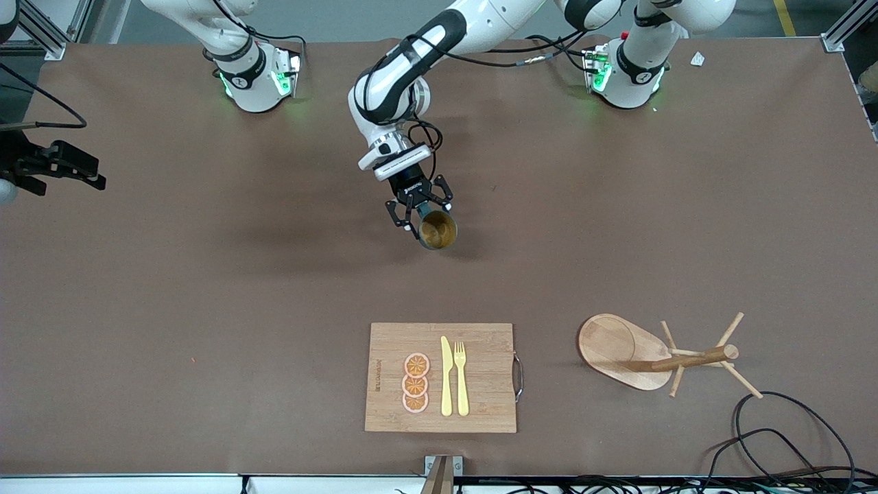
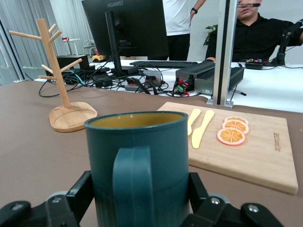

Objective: Transfer cup from left to right arm and place
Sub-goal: 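Carry the mug across the table and lower it with the left gripper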

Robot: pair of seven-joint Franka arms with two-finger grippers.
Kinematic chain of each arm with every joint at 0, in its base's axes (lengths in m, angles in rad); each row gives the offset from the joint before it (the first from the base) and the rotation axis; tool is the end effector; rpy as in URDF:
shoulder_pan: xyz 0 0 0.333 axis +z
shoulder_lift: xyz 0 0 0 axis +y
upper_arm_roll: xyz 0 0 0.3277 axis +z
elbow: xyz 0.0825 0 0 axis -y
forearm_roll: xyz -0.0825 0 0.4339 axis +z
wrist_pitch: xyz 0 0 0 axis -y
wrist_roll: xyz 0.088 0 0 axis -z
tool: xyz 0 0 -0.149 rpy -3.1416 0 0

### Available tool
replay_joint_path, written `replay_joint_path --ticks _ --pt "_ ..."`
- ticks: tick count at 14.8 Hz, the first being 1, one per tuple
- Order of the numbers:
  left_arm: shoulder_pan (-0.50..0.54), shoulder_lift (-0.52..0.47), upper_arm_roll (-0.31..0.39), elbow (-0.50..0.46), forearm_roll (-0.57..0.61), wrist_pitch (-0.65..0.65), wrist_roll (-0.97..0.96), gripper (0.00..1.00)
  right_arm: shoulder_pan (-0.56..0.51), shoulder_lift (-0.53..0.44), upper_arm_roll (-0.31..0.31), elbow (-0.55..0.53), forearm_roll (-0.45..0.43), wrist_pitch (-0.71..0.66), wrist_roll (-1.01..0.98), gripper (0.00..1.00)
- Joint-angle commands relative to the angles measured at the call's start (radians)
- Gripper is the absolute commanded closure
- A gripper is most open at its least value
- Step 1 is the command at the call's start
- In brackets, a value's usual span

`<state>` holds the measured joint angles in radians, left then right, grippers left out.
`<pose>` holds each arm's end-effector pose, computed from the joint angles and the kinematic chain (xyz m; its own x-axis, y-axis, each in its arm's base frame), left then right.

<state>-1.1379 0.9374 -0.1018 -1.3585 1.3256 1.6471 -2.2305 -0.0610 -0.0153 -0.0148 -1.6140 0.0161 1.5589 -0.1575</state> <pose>0.3842 -0.6489 0.1341 0.3091 0.0767 0.9479 0.4407 -0.8948 -0.0713 0.5940 -0.0427 0.5799 0.9960 0.0818 -0.0367 0.0811 -0.9965 -0.0224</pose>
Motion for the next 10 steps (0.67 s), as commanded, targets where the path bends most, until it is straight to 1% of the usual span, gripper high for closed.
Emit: replay_joint_path --ticks 1,5,10 --pt "-0.02 0.044 0.011 0.024 0.038 -0.021 0.002 0.43 -0.007 -0.009 0.006 -0.012 -0.002 0.01 -0.013 0.0" --pt "-0.028 0.086 0.011 0.032 0.064 -0.023 -0.05 0.43 -0.005 -0.008 0.006 -0.012 -0.002 0.015 -0.011 0.0" --pt "-0.065 0.145 0.057 0.033 0.08 -0.023 -0.162 0.43 -0.006 -0.002 0.007 -0.014 -0.002 0.026 -0.011 0.0"
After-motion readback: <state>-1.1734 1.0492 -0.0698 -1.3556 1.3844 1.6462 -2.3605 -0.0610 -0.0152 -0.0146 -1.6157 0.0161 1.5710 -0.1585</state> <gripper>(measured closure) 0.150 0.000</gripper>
